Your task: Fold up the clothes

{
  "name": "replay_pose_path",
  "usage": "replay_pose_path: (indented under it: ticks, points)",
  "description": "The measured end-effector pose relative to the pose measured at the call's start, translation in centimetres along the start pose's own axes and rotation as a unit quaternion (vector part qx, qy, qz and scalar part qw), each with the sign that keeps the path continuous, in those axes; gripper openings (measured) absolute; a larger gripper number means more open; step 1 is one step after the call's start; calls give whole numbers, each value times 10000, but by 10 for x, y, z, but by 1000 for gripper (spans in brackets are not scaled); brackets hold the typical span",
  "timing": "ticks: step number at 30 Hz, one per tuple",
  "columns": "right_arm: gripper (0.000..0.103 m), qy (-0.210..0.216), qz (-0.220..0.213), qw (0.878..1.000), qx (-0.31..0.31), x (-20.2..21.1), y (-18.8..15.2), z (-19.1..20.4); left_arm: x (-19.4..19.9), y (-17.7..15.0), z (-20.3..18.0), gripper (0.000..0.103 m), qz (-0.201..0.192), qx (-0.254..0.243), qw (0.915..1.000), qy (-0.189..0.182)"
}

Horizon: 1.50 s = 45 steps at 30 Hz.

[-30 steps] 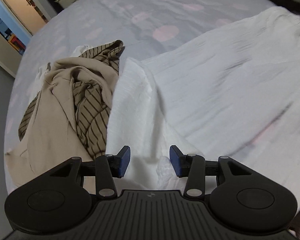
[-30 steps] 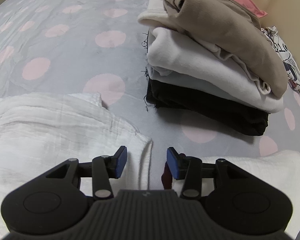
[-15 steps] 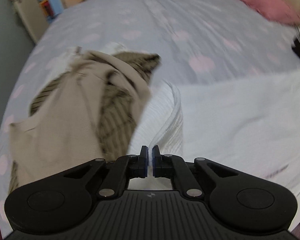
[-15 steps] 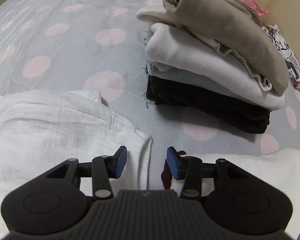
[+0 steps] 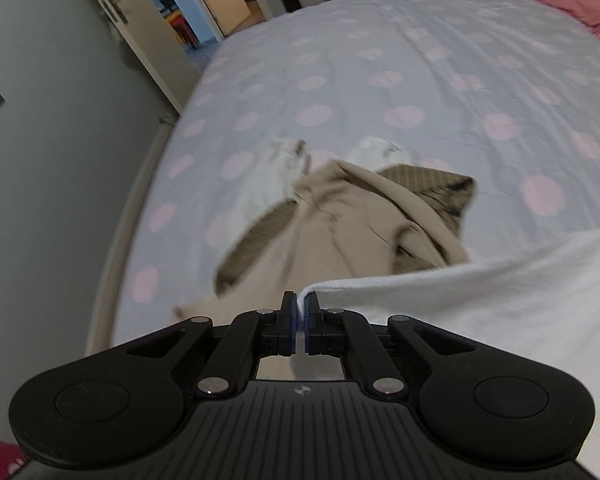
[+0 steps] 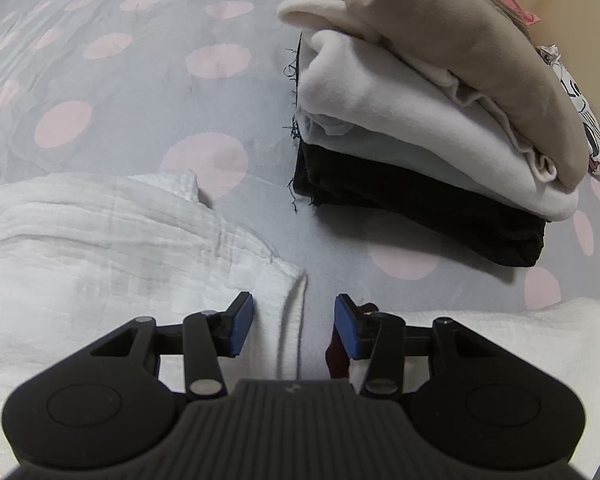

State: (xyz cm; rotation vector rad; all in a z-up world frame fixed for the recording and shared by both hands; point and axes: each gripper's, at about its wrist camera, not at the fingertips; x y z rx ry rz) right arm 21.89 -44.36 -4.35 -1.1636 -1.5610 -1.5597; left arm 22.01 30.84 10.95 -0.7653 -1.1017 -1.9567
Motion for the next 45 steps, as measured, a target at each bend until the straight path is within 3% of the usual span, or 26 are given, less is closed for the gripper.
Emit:
replay_pose_path:
  ticks: [4, 12, 20, 31, 36, 41, 42, 44, 45]
  points:
    - [49, -13, 12, 10000, 16, -2, 2, 2, -32, 20, -5, 2, 70, -178, 9995, 267]
    - [49, 0, 102, 9999, 102, -7, 4, 4, -82, 16, -18, 8, 220, -232, 9992, 226]
    - [52, 18, 108, 9998, 171, -8, 5, 7, -48, -23, -5, 40, 17, -237, 9995, 231]
    - [54, 57, 4, 9999, 138, 6, -2, 0, -18, -110, 12, 53, -45, 56, 9998, -188]
    - [54, 42, -79, 9999, 76, 21, -8, -5, -10, -148, 18, 53, -44, 201, 9990, -399]
    - [56, 73, -231, 9997, -28, 42, -12, -5, -24, -154, 12, 49, -263, 514, 9970, -523]
    - [56, 73, -255, 9996, -36, 46, -14, -5, -25, -154, 12, 45, -336, 602, 9957, -621]
    - [57, 42, -283, 9996, -59, 51, -17, -6, -27, -154, 12, 16, -296, 686, 9930, -911]
    - [57, 25, -296, 9995, -70, 54, -19, -7, -27, -152, 11, 14, -252, 702, 9922, -995]
Point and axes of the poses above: each gripper's, at about its wrist camera, not at the fingertips, and x roughly against the way its jaws point, z to its left, y to its top, and after that the axes turned 8 degrees about -x, right-handed
